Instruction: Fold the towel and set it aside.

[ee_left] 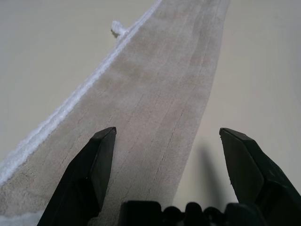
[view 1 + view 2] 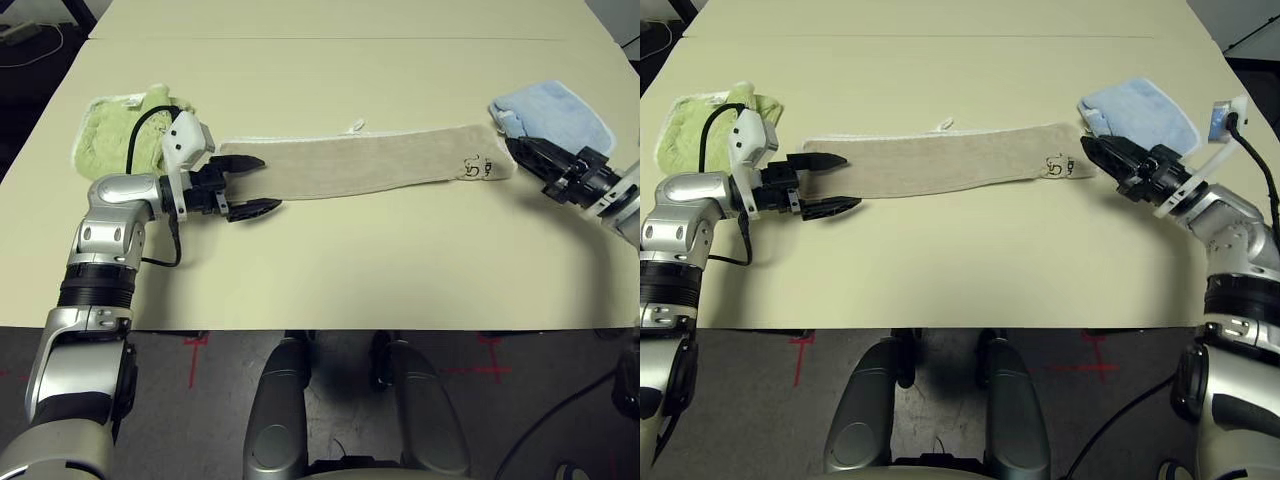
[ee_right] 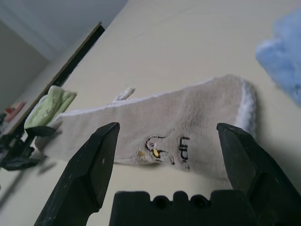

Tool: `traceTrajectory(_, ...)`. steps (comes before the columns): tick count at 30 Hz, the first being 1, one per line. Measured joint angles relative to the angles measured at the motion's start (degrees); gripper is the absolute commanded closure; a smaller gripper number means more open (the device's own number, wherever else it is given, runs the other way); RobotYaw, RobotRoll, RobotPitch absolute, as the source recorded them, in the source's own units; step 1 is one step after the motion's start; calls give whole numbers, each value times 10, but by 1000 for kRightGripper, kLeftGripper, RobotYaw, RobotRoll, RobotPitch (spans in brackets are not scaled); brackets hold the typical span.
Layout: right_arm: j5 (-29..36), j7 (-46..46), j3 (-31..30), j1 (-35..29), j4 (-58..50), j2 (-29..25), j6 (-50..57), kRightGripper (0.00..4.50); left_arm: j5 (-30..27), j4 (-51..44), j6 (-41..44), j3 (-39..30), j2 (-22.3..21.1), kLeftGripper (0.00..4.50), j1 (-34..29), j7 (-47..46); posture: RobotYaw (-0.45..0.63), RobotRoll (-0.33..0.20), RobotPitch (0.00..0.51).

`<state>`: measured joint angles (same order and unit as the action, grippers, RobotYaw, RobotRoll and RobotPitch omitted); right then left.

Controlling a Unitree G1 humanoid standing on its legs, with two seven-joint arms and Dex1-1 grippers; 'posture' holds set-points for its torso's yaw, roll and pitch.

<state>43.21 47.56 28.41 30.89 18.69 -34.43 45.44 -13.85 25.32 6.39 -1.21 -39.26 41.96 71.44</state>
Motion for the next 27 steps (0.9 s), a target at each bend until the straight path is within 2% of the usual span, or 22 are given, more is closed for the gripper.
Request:
traceTrajectory(8, 55, -111, 42, -31, -50, 33, 68, 8, 0, -2, 5, 0, 0, 48, 0, 0, 27, 0, 297)
traceTrajectory(14, 89, -154, 58, -41, -55, 34, 109, 8, -9, -40, 31, 0, 1, 48, -7, 0, 27, 0, 295)
traceTrajectory(20, 95, -184, 59, -37, -67, 52, 104, 8, -14, -42, 39, 0, 2, 48, -10, -4, 29, 0, 295)
traceTrajectory(27, 90, -215, 55, 3, -30, 87, 54, 8, -15, -42, 43, 1, 3, 48, -10, -5, 37, 0, 294)
